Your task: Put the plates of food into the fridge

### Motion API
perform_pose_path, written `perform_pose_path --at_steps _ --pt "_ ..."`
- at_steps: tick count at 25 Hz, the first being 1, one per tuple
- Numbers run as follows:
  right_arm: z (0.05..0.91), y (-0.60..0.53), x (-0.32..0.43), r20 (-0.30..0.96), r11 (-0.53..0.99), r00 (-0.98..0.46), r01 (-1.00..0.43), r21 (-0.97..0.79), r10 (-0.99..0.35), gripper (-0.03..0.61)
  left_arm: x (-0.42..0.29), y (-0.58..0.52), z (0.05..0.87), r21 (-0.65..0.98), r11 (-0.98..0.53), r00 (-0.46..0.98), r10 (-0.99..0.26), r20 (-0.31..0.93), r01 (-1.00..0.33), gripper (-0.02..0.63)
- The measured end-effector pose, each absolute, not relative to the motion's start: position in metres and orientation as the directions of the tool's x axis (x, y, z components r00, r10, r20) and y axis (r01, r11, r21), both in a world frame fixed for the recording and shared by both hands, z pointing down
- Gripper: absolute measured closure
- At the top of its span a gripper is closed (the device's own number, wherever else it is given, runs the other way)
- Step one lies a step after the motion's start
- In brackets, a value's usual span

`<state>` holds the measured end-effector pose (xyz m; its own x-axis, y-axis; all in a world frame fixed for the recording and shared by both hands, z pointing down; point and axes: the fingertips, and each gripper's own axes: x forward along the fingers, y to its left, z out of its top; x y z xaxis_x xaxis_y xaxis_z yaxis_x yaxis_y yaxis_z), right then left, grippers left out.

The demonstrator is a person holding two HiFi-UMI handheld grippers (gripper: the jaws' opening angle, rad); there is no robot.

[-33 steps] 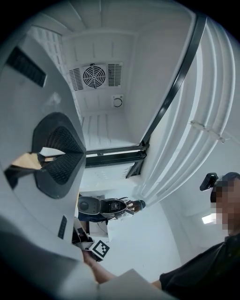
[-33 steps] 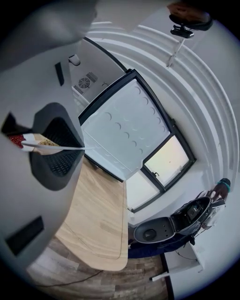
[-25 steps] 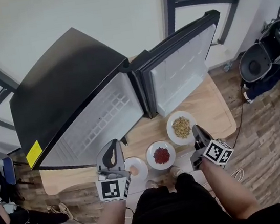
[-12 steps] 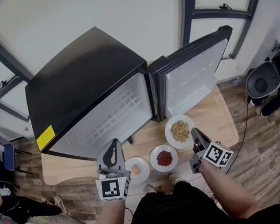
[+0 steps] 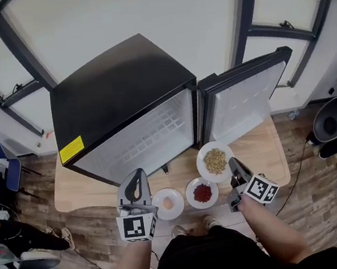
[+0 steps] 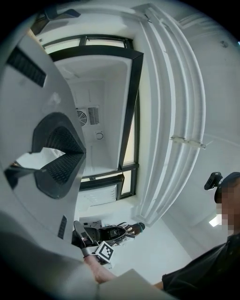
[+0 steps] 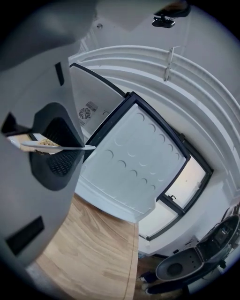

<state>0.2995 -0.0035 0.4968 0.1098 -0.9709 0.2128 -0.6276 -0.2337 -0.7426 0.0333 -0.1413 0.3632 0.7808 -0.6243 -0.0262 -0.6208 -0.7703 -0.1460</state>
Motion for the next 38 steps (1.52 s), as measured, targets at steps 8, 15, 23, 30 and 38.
perform_pose_path --at_steps 8,15,23,30,38 --pt "0.468 -0.046 0.268 0.161 -0.127 0.011 -0.670 -0.732 -0.987 0.546 -0.010 -0.149 0.345 -0.163 -0.699 0.714 -0.698 -0.058 -0.697 0.609" --pt "0.459 -0.082 0.236 0.141 -0.049 -0.081 -0.681 -0.730 -0.987 0.546 -0.049 -0.158 0.332 -0.165 -0.633 0.650 -0.754 -0.088 -0.757 0.609" --pt "0.434 -0.131 0.187 0.102 0.065 -0.194 -0.699 -0.712 -0.976 0.546 -0.103 -0.175 0.321 -0.173 -0.533 0.554 -0.825 -0.109 -0.828 0.609" --pt "0.429 -0.171 0.150 0.085 0.124 -0.258 -0.698 -0.705 -0.962 0.546 -0.141 -0.188 0.323 -0.153 -0.477 0.495 -0.860 -0.119 -0.866 0.609" --pt "0.416 -0.216 0.115 0.071 0.161 -0.290 -0.701 -0.695 -0.955 0.546 -0.175 -0.203 0.324 -0.132 -0.430 0.446 -0.886 -0.127 -0.893 0.609"
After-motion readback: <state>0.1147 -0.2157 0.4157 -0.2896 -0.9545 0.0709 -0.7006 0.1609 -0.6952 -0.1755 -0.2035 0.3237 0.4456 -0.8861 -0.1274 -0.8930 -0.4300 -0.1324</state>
